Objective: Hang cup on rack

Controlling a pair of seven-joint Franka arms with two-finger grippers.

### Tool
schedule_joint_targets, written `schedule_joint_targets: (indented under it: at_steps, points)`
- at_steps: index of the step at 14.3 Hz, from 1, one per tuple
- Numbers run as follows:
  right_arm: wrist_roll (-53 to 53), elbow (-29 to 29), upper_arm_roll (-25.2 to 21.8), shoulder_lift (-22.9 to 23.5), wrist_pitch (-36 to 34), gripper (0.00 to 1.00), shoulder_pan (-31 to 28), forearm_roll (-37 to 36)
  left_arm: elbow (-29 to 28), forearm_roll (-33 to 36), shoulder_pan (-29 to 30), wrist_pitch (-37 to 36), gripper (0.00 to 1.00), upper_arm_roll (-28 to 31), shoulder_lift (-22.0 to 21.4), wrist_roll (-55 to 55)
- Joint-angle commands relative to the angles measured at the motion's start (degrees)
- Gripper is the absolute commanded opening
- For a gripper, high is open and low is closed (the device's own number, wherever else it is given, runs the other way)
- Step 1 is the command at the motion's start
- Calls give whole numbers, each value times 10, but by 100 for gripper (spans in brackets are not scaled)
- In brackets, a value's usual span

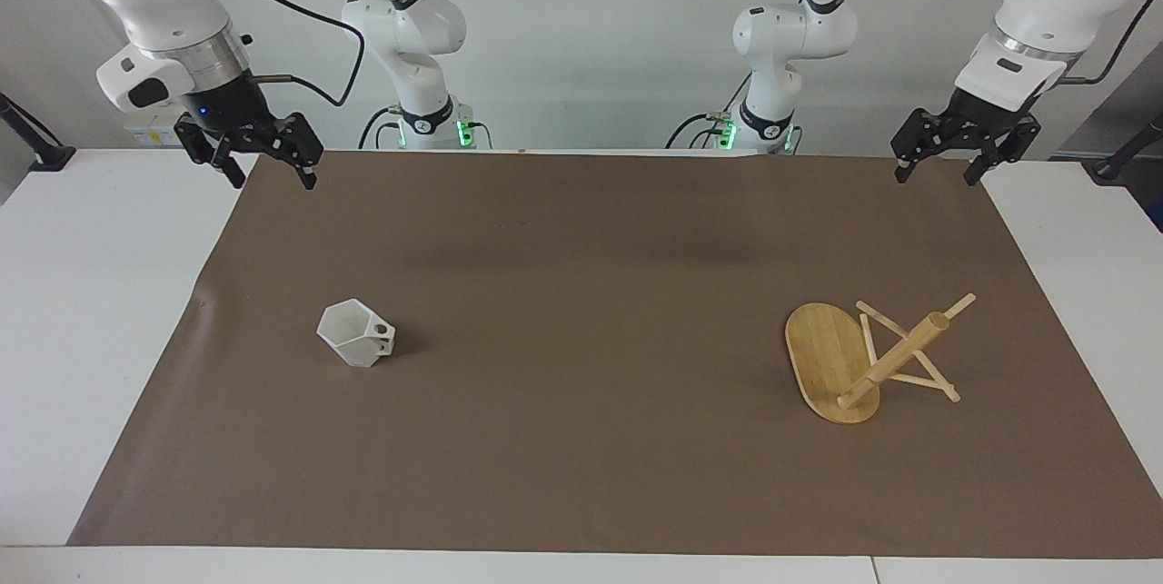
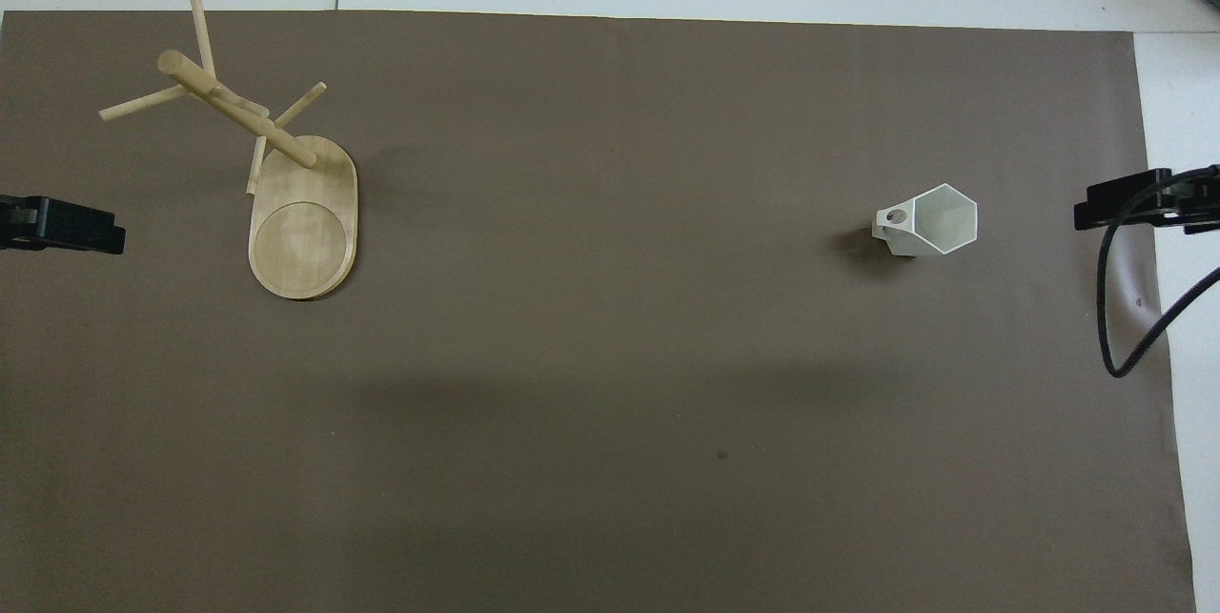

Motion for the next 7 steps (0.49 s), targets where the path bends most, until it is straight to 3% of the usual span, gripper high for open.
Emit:
schedule_joint_targets:
  at_steps: [1,7]
  points:
    - [-8,-8,2,-9,-8,100,-4,6,-22,-7,-4,5,100,3,-18,2]
    - [-8,-9,2,-10,0,100,-4,6,-22,-7,-5,4,100,3,-18,0]
